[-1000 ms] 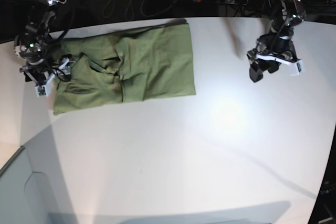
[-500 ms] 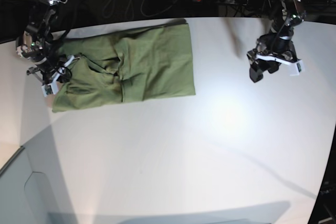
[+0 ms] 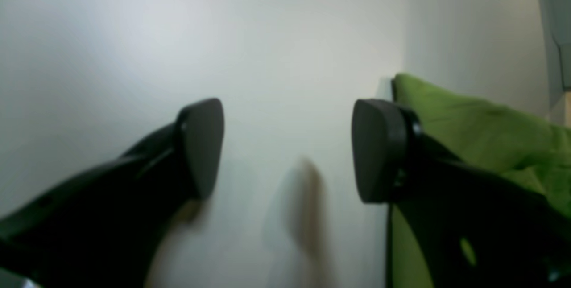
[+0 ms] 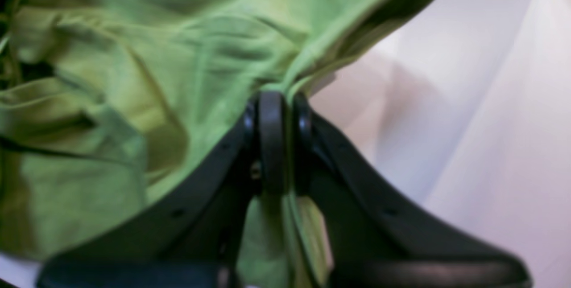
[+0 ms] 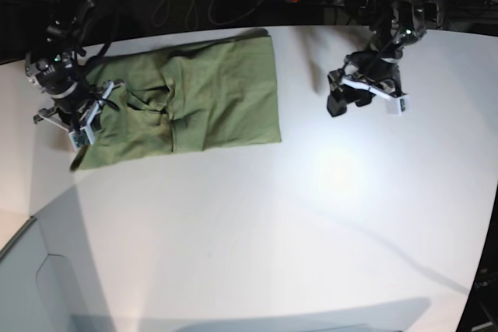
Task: Fold the T-shirt properly
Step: 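Shift the right gripper's hold on the shirt end outward, then fold the shirt end with the right gripper over onto the bundle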
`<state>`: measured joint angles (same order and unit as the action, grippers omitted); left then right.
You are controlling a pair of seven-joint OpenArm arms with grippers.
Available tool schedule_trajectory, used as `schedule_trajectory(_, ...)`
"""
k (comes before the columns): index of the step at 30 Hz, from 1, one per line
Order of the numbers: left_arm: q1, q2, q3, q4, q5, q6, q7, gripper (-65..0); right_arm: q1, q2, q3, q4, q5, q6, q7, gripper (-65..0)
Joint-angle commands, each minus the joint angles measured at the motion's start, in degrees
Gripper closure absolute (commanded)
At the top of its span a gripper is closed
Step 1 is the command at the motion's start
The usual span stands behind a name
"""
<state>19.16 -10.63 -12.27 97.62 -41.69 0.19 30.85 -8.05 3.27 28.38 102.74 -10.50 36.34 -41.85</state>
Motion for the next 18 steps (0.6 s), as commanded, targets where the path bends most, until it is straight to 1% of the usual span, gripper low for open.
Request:
schedule_trajectory(1,-1.09,-0.49,0.89,-0.17,-0.64,-0.23,-1.09,-41.5,-0.17,0.38,-0.64,2.27,0.52,0.28,1.1,0.0)
schedule_trajectory(2,-1.62,-0.49,2.12,-1.4,-0.64,-0.23,-1.18,-39.3,-0.61,0.38,-1.52,3.33,0.52,0.28,1.01,0.0)
schedule_trajectory(5,-3.55,-0.49,4.84,-4.48,-0.81,-0.23,-1.27,-30.1,-2.71,0.38,-4.34,7.28,0.52,0.19,1.36,0.0)
schedule_trajectory(8,-4.96,-0.49,7.31,-6.24,-0.9,-0.23,-1.36,-24.3,-4.56,0.29,-8.03,10.8,0.52,0.19,1.36,0.0)
schedule_trajectory(10,-5.75,-0.49,8.71,-6.94,-0.9,-0.23,-1.36,-22.9,-5.09,0.2,-10.84,12.73,0.52,0.19,1.36,0.0)
schedule_trajectory(14,-6.45,-0.49,10.91,-7.56,-0.9,-0.05,-1.36,-22.9,-5.26,-1.55,-15.15,15.37,0.52,0.19,1.36,0.0)
schedule_trajectory(18,-6.54,-0.49,11.7,-7.73,-0.64,0.12,-1.36,-22.9,-5.26,-2.08,-21.13,16.6,0.52,0.19,1.36,0.0)
